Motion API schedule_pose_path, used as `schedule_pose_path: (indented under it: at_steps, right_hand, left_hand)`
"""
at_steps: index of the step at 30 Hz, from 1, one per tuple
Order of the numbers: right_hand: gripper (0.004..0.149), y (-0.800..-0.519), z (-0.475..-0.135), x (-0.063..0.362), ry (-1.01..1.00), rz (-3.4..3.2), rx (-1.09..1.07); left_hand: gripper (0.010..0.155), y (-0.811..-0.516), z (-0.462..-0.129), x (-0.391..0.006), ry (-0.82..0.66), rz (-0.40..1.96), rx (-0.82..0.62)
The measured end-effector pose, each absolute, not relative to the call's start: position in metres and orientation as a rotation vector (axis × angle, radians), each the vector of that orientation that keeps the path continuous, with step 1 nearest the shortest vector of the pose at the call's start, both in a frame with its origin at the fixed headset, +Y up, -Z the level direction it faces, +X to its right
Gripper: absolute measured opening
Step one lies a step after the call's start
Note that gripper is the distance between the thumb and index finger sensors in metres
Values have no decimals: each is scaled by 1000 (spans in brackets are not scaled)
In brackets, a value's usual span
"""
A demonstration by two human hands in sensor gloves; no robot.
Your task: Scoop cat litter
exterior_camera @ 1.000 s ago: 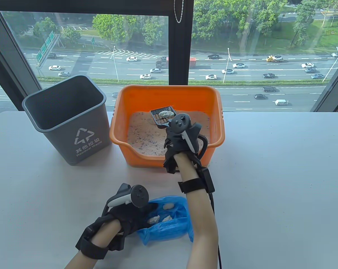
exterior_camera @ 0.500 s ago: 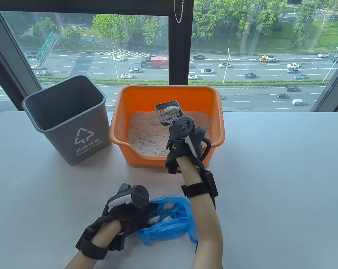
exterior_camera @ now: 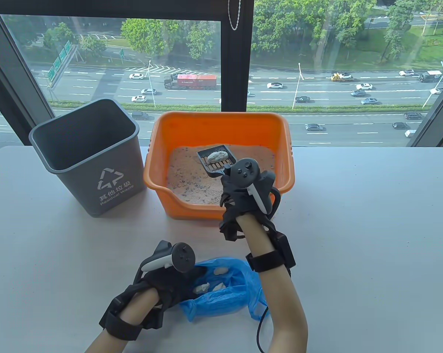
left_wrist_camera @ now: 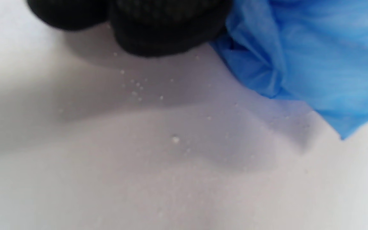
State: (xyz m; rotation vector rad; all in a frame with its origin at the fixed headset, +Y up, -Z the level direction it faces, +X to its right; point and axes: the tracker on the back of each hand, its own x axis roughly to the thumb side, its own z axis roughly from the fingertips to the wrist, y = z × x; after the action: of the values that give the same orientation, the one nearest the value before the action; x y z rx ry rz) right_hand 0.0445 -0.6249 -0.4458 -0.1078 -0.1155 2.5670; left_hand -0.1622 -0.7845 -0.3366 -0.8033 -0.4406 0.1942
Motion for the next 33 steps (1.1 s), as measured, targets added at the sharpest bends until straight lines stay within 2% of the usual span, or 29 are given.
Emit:
schedule_pose_path:
  at_steps: [7,12,17,21,26,33]
  right_hand:
    - [59,-613,-392,66,13,2573,28]
    - [59,-608,-333,81,87,2674,137]
    - [58,-615,-285,90,261,2691,246]
    - [58,-630,-261,92,443,2674,311]
    - [58,-649,-253,87,636,2738,333]
    - [58,-653,-269,60,677,2807,456]
  left_hand:
    - [83,-785,-336,-162,-441,199,-806]
    - [83,-785,-336,-163,-440,202,-802]
    - [84,-785,-336,-163,-441,206,-796]
    - [84,-785,-336,-164,-444,205,-789]
    - [85,-785,-335,-164,-445,195,-774]
    - [92,-785,-334,-163,-449,183,-759]
